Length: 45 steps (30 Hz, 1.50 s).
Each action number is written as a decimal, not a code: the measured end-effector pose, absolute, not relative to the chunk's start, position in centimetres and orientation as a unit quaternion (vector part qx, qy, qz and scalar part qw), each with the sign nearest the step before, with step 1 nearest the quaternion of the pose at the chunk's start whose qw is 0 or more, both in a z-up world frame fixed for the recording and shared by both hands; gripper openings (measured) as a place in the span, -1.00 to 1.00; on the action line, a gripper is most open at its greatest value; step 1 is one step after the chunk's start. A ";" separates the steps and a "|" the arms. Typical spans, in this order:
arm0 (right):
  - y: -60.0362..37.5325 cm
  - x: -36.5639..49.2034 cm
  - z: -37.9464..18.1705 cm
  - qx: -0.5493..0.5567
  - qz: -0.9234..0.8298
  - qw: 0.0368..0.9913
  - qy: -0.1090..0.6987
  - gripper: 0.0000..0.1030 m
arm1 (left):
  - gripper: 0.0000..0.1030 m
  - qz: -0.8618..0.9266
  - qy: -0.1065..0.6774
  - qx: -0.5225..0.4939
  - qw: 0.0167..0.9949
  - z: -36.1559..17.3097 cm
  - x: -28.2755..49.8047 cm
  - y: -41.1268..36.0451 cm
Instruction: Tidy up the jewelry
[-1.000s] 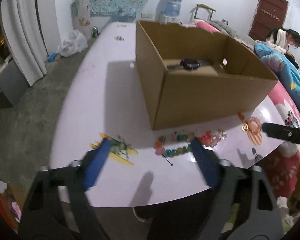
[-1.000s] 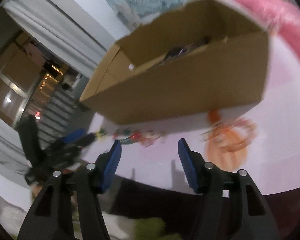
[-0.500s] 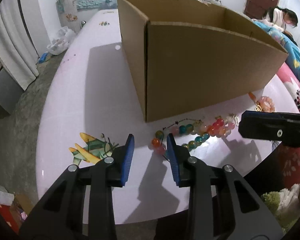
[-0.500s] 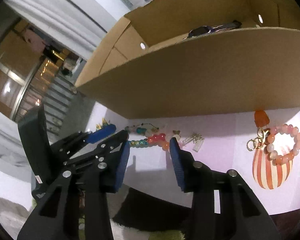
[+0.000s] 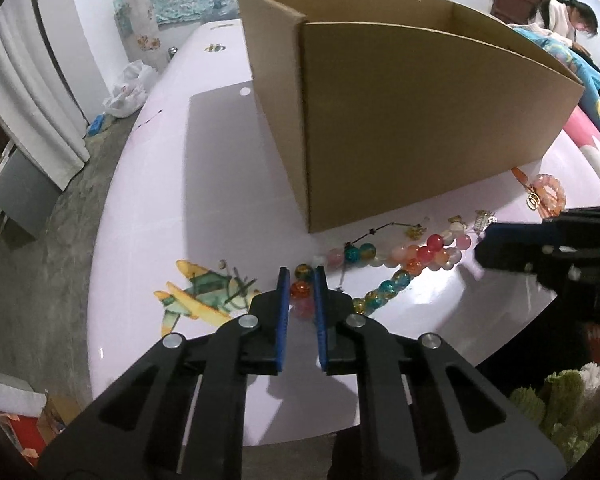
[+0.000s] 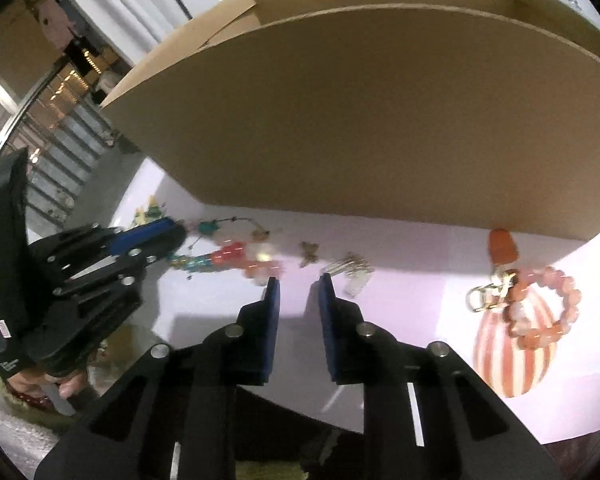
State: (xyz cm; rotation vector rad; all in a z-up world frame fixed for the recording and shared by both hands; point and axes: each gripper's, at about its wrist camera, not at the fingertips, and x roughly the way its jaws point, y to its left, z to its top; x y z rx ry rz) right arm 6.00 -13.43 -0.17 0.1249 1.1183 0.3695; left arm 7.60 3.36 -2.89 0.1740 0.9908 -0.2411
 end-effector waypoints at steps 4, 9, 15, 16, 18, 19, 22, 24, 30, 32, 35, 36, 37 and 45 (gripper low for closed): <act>-13.9 6.0 0.4 0.057 0.182 0.834 0.518 -0.61 | -0.77 -0.122 0.474 0.082 0.868 -2.8 7.3 4.1; -13.7 6.7 0.4 0.109 0.221 0.814 0.527 -0.59 | -0.77 -0.121 0.476 0.072 0.868 -2.8 7.1 4.5; -12.4 7.8 0.1 0.116 0.218 0.812 0.529 -0.37 | -0.77 -0.120 0.473 0.063 0.870 -3.0 7.3 4.8; -12.1 7.9 0.2 0.107 0.217 0.816 0.525 -0.36 | -0.77 -0.119 0.473 0.064 0.871 -3.0 7.2 4.7; -11.5 8.1 0.3 0.093 0.217 0.821 0.520 -0.36 | -0.77 -0.118 0.470 0.065 0.872 -3.1 7.3 4.8; -11.2 8.2 0.3 0.086 0.221 0.822 0.518 -0.36 | -0.77 -0.118 0.470 0.065 0.872 -3.1 7.3 4.8; -10.4 8.4 0.3 0.063 0.232 0.821 0.518 -0.35 | -0.77 -0.118 0.468 0.066 0.873 -3.1 7.2 4.8; -10.1 8.3 0.5 0.046 0.233 0.824 0.514 -0.35 | -0.77 -0.119 0.466 0.066 0.874 -3.1 7.1 4.8; -9.8 7.4 0.7 0.011 0.251 0.819 0.516 -0.35 | -0.77 -0.117 0.463 0.068 0.876 -3.1 7.0 4.7; -9.8 7.2 0.5 0.007 0.254 0.819 0.515 -0.56 | -0.77 -0.116 0.463 0.069 0.876 -3.1 7.0 4.7; -9.9 6.9 0.9 0.001 0.257 0.824 0.506 -0.71 | -0.77 -0.116 0.463 0.068 0.876 -3.1 7.0 4.7; -10.0 6.7 1.2 -0.001 0.258 0.827 0.499 -0.73 | -0.77 -0.115 0.464 0.067 0.876 -3.1 7.0 4.7; -9.9 6.6 1.4 -0.004 0.259 0.831 0.493 -0.80 | -0.77 -0.115 0.464 0.066 0.876 -3.1 7.0 4.7; -8.4 4.4 3.4 -0.063 0.304 0.846 0.434 -0.80 | -0.77 -0.114 0.465 0.060 0.876 -3.0 7.1 4.7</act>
